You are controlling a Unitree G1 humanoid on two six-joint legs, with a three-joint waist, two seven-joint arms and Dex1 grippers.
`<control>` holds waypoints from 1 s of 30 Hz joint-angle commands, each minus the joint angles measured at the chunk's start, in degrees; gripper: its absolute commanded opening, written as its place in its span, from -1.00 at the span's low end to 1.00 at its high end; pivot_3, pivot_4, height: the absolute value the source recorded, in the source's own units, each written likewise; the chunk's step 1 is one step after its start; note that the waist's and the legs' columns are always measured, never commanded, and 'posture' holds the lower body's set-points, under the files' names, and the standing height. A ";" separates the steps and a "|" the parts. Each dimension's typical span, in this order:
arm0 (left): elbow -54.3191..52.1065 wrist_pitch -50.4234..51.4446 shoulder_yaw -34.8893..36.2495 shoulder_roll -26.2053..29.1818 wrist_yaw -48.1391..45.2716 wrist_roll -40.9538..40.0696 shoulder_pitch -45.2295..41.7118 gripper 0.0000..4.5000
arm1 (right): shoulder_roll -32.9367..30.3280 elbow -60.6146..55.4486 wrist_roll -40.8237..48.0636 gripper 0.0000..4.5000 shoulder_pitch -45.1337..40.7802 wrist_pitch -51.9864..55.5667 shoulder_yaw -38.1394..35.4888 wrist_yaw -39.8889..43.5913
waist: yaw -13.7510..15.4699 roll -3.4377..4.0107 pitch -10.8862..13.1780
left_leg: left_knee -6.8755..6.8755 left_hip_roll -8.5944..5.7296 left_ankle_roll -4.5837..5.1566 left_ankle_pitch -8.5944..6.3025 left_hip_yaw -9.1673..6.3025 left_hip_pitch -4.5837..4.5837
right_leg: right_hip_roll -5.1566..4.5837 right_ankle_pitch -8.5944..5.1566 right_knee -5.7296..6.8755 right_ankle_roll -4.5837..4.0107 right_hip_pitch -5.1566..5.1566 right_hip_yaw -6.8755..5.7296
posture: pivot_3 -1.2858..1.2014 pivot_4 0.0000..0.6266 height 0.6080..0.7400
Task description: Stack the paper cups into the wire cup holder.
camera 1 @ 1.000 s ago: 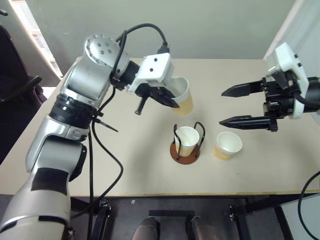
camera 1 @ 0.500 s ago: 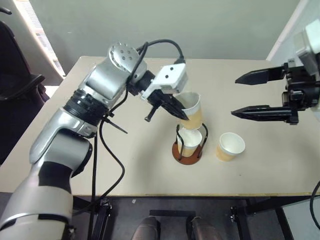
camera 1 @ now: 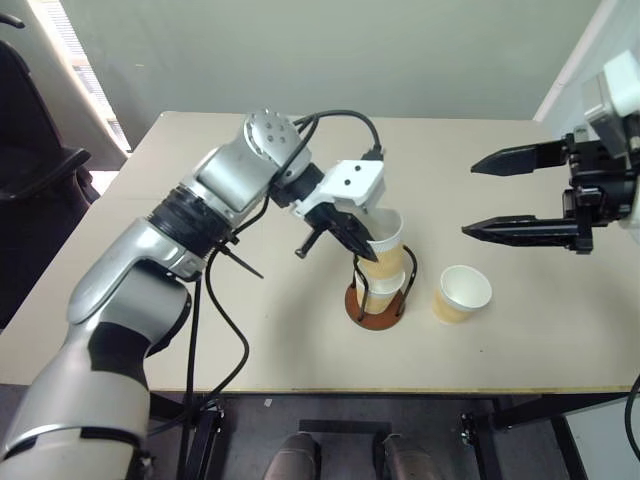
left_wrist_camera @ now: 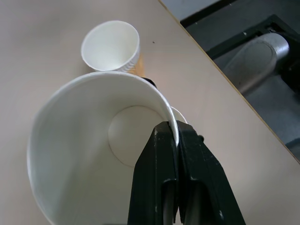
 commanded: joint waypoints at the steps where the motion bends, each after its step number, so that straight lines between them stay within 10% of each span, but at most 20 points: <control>1: -0.62 -1.38 -0.47 -0.71 -2.26 -0.02 -1.27 -1.00 | -1.60 -1.03 -0.19 0.99 0.21 -1.59 -2.13 -0.50 | 0.02 0.00 0.00 | 0.00 0.00 0.00 0.00 0.00 0.00 | 0.00 0.00 0.00 0.01 0.00 0.00 | 0.03 -0.52 1.00; 7: 0.66 -2.69 0.12 -2.73 -2.26 1.08 -1.48 -0.74 | -2.41 -1.30 -0.74 1.00 1.62 -2.49 -1.83 -0.58 | 0.15 0.00 0.00 | 0.03 -0.02 0.04 -0.03 0.01 0.01 | -0.02 0.00 0.00 0.04 0.03 0.01 | 0.03 -0.52 1.00; 18: 1.49 -2.76 4.33 -3.86 -2.26 2.47 -1.44 0.98 | -2.96 -2.12 -1.87 1.00 4.34 -4.90 -1.93 -1.47 | 0.23 0.00 0.00 | 0.07 -0.02 0.09 -0.05 0.03 0.02 | -0.02 -0.01 0.00 0.13 0.07 0.01 | 0.03 -0.52 1.00; 30: 2.72 10.07 18.07 1.89 -2.26 -5.25 0.69 0.98 | -6.30 -9.99 -9.46 1.00 21.12 -11.75 2.70 -0.48 | 0.30 0.01 0.00 | 0.10 -0.02 0.11 -0.12 0.10 0.06 | -0.01 -0.06 0.00 0.22 0.10 0.06 | 0.03 -0.52 1.00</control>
